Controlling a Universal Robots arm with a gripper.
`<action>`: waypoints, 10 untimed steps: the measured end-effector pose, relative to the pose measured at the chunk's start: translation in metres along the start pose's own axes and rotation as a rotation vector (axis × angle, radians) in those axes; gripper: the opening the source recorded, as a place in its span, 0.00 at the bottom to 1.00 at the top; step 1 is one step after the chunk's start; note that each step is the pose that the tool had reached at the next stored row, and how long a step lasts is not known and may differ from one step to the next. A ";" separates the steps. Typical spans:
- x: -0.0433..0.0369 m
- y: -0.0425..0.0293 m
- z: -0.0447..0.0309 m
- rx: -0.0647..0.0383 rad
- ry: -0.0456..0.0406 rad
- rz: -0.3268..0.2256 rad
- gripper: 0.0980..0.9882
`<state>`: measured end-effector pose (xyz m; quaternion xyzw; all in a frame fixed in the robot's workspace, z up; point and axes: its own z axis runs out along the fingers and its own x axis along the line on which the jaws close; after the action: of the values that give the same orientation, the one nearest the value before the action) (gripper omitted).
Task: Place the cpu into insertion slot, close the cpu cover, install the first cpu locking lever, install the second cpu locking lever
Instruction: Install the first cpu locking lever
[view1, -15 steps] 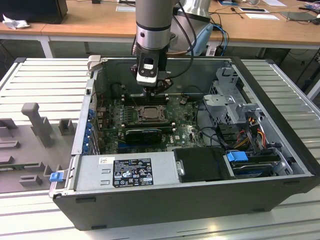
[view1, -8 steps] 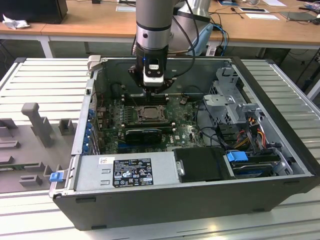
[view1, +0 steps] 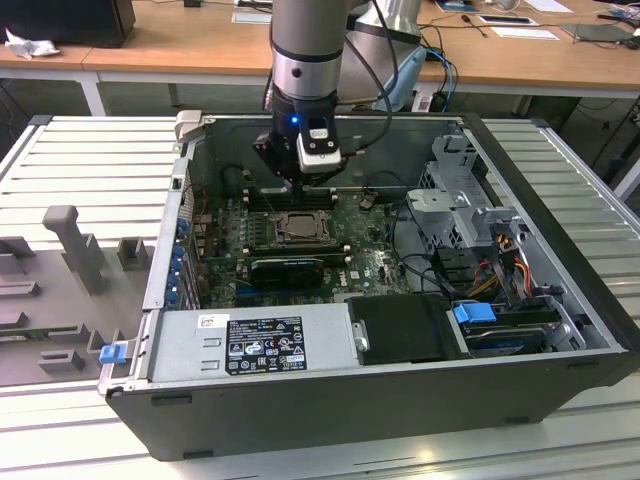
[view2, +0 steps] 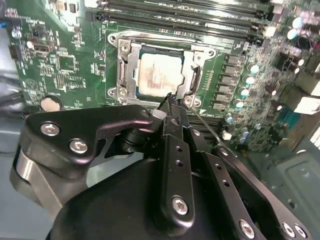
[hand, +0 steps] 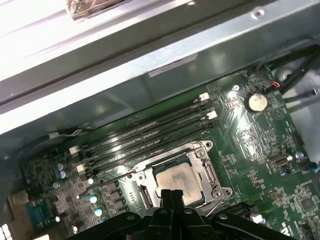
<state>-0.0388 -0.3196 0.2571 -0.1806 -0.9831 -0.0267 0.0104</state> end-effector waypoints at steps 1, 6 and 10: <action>0.0000 0.0000 0.0000 0.000 0.0006 -0.014 0.01; 0.0054 -0.0021 0.0001 0.002 0.0030 -0.061 0.01; 0.0154 -0.0058 0.0003 0.001 0.0032 -0.065 0.01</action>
<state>-0.0553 -0.3196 0.2570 -0.1485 -0.9885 -0.0265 0.0112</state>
